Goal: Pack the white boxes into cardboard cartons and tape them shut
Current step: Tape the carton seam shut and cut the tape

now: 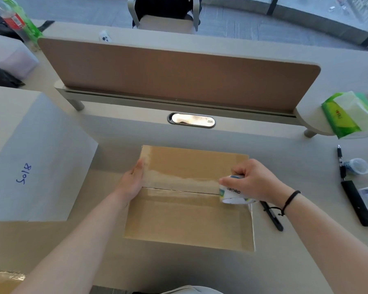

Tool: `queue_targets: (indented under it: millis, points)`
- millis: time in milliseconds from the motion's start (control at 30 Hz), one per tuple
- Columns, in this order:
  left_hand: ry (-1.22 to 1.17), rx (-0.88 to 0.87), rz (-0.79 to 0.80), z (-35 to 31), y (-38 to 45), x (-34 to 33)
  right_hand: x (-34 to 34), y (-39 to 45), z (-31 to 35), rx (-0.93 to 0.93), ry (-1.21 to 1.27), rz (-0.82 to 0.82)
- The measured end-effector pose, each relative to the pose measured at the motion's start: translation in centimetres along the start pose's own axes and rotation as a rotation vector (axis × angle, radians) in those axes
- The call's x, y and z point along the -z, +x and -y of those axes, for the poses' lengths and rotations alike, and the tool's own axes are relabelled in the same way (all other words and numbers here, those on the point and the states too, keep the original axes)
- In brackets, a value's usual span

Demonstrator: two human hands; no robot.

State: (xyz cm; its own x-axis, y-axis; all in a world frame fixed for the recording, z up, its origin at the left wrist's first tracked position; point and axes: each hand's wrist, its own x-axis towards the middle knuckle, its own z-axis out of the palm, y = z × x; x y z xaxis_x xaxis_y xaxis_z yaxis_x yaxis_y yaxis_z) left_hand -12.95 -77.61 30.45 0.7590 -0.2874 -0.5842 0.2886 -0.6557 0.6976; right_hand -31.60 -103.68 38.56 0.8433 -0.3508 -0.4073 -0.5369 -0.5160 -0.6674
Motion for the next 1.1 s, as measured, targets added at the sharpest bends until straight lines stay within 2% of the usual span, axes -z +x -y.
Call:
queue_targets:
  millis: [233,333,400,500,567,700,900,1000,1100]
  points:
    - [0.007,-0.002,-0.014,-0.2,-0.2,0.1,0.5,-0.9,0.9,0.007,-0.375,-0.007]
    - [0.041,-0.001,-0.011,-0.3,-0.4,0.3,0.6,-1.0,1.1,0.024,-0.451,0.0]
    - [0.041,-0.007,-0.007,-0.3,-0.3,0.3,1.0,-1.1,0.9,0.014,-0.291,0.009]
    - [0.041,-0.012,-0.016,0.1,0.0,0.3,2.2,-0.9,-0.4,-0.046,0.145,0.012]
    - [0.04,-0.001,-0.02,0.3,0.1,0.3,2.5,-0.9,-1.3,-0.048,0.245,0.015]
    - [0.082,-0.029,-0.042,0.4,0.2,0.3,1.7,-1.5,-2.3,-0.049,0.248,0.019]
    - [0.181,-0.205,-0.187,-0.9,-0.2,-0.8,1.0,-1.7,-1.8,-0.004,0.161,-0.055]
    - [0.292,-0.206,-0.183,-1.1,-0.3,-1.9,1.1,-1.6,-1.6,-0.013,0.116,-0.049]
    - [0.301,-0.238,-0.188,-0.5,0.0,-2.1,1.1,-1.8,-1.5,-0.034,0.052,-0.03]
